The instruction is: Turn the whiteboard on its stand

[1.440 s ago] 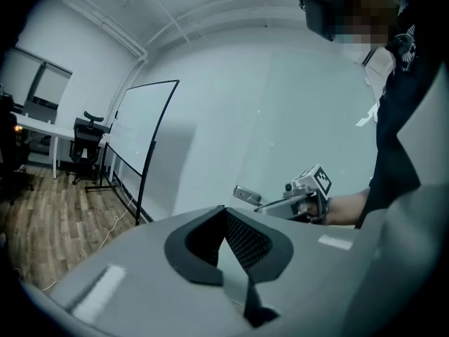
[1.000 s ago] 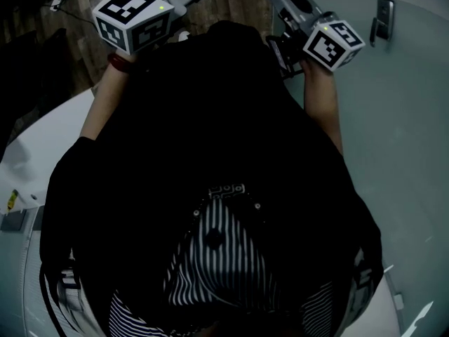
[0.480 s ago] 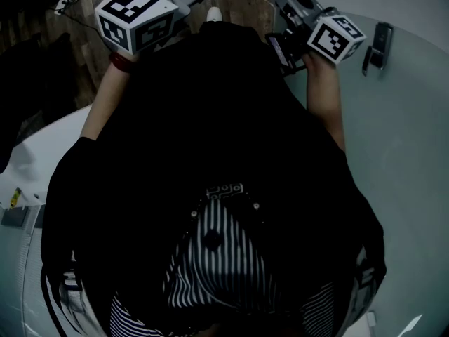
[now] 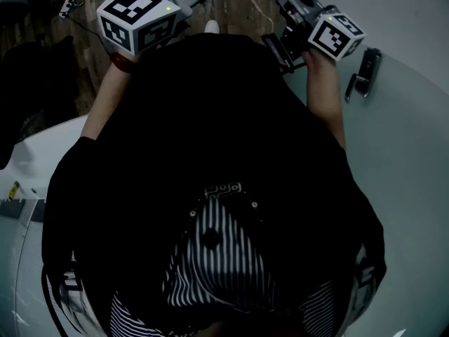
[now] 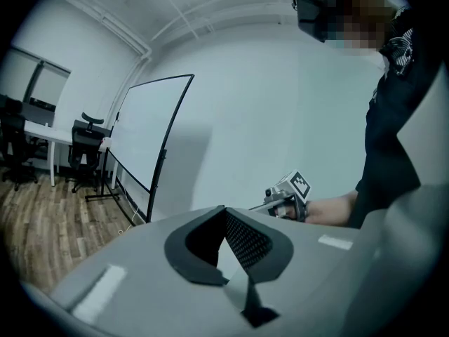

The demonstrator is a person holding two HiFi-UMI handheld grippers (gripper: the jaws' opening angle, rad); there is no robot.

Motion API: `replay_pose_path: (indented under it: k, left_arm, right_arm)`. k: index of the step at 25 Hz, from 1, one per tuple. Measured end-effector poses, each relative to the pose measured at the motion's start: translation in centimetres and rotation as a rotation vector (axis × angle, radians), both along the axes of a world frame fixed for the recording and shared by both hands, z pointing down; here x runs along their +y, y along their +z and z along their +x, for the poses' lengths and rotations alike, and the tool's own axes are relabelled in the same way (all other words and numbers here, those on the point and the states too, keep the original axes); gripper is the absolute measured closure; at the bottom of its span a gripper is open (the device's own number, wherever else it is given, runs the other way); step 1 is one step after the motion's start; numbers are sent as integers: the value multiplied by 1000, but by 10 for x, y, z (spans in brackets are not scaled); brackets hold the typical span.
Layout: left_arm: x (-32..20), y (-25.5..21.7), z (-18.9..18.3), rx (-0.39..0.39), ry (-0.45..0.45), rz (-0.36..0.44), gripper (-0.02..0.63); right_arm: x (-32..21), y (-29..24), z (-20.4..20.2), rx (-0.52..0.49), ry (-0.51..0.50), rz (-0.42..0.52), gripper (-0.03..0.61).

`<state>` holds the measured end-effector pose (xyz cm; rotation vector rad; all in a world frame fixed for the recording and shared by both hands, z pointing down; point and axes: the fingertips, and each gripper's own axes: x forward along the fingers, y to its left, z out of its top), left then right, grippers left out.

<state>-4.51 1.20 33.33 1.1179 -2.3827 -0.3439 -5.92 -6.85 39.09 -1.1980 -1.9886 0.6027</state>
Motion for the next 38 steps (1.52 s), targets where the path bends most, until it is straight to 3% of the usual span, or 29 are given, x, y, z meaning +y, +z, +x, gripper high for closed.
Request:
replay_pose_path:
  k: [5,15,25,38]
  left_arm:
    - [-2,1,0,1,14,-8,614]
    - [1,-4,-10,2,-38,10,614]
    - [15,6,-2,12,-99,0,614]
    - [-14,6,-24,-24,117,51,614]
  right_arm:
    - [6,-4,6,-21,-25,65,577]
    - [13,-9,8,-46,-72,84,577]
    - [6,-2,7,-6,-19,10,577]
    - [-8,-13,-5,-77,107,78,577]
